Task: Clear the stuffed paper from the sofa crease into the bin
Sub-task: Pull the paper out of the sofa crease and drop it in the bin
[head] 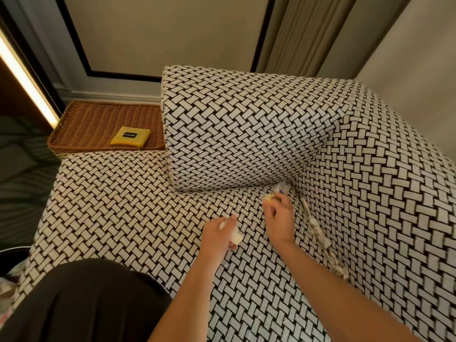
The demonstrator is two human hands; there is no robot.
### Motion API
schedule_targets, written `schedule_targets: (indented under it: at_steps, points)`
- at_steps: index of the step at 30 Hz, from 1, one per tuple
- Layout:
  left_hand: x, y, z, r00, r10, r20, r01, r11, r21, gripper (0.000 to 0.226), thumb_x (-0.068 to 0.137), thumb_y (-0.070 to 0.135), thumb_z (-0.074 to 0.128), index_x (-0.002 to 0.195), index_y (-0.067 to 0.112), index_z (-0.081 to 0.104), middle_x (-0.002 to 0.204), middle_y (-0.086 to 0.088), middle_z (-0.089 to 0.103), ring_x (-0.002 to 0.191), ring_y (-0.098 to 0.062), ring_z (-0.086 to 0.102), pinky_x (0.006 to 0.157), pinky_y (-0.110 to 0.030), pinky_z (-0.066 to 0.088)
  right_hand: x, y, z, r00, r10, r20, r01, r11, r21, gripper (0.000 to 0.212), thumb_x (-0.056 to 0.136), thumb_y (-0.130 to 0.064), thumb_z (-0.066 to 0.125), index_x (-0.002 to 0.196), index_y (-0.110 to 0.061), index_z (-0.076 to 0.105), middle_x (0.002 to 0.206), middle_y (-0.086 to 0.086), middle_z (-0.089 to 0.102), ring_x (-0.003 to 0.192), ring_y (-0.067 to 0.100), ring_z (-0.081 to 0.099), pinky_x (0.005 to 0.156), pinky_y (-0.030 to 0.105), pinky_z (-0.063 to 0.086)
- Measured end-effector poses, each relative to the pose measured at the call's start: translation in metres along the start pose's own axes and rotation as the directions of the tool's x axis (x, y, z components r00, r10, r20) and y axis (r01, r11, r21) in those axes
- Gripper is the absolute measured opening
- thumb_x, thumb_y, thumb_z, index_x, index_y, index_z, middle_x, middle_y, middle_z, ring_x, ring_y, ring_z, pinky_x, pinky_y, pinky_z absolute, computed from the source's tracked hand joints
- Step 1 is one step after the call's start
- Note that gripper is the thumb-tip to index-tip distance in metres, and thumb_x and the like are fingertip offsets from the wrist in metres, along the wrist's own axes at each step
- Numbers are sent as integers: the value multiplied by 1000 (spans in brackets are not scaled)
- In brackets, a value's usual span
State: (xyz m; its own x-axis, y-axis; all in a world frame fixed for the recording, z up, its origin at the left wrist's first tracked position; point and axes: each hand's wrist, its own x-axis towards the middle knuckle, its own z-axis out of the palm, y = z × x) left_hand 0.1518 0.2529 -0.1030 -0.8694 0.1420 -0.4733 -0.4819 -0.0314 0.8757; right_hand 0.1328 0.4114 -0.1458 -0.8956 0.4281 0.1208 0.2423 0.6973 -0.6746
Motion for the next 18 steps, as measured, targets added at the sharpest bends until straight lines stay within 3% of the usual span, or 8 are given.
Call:
schedule_targets:
  at_steps: [3, 5, 7, 8, 10, 12, 15, 18]
  points:
    - [-12, 1, -2, 999, -35, -19, 35, 999, -29, 17, 92, 25, 53, 81, 14, 58, 82, -9, 56, 65, -15, 56, 49, -20, 49, -18, -8, -1, 1000, 2, 17, -3, 998, 61, 29, 92, -25, 54, 64, -21, 48, 77, -1, 52, 63, 9, 46, 50, 13, 37]
    - [-21, 1, -2, 996, -86, -29, 84, 995, -60, 17, 92, 27, 53, 80, 15, 57, 81, -10, 56, 62, -15, 54, 54, -23, 49, -29, -13, -3, 1000, 7, -20, -5, 998, 69, 25, 91, -24, 55, 68, -17, 48, 62, -4, 46, 52, 8, 38, 43, 14, 29]
    - [-30, 2, -3, 990, -136, -39, 132, 987, -93, 18, 92, 27, 54, 79, 15, 55, 79, -10, 56, 61, -15, 53, 61, -26, 50, -39, -15, -1, 1000, -5, 3, 5, 998, 62, 13, 93, -22, 53, 82, -15, 50, 62, -5, 48, 50, 5, 40, 42, 13, 31]
    - [-35, 2, -4, 988, -148, -51, 142, 985, -96, 18, 92, 27, 54, 79, 15, 54, 79, -9, 55, 62, -15, 53, 61, -27, 50, -45, -17, -1, 999, -6, 35, 4, 999, 54, 8, 93, -23, 51, 92, -15, 50, 65, -4, 52, 52, 5, 44, 43, 13, 33]
    - [-41, 1, -6, 984, -161, -76, 157, 986, -62, 17, 92, 29, 53, 85, 13, 56, 82, -10, 56, 62, -13, 52, 56, -23, 47, -52, -19, 1, 997, -55, 59, 56, 998, -6, 19, 94, -26, 49, 111, -16, 48, 74, 0, 59, 59, 10, 53, 47, 16, 39]
    - [-46, -1, -8, 979, -173, -104, 168, 984, -51, 21, 92, 31, 53, 97, 11, 57, 87, -11, 58, 60, -12, 50, 49, -19, 44, -54, -19, 3, 983, -157, 97, 172, 970, -174, 28, 94, -32, 46, 117, -17, 48, 86, 0, 60, 74, 14, 56, 63, 19, 43]
    - [-57, -2, -11, 969, -195, -151, 185, 979, -81, 26, 91, 30, 53, 104, 9, 58, 87, -10, 58, 61, -12, 49, 51, -19, 42, -60, -21, 2, 971, -178, 159, 227, 893, -389, 35, 95, -41, 40, 113, -14, 54, 103, 0, 51, 92, 11, 49, 85, 24, 43]
    - [-72, 3, -14, 963, -207, -173, 178, 969, -169, 26, 90, 30, 55, 104, 8, 58, 86, -9, 57, 63, -12, 49, 52, -20, 43, -66, -20, -1, 964, -162, 211, 235, 889, -392, 36, 93, -39, 45, 103, -9, 60, 104, 0, 44, 90, 8, 46, 87, 26, 49]
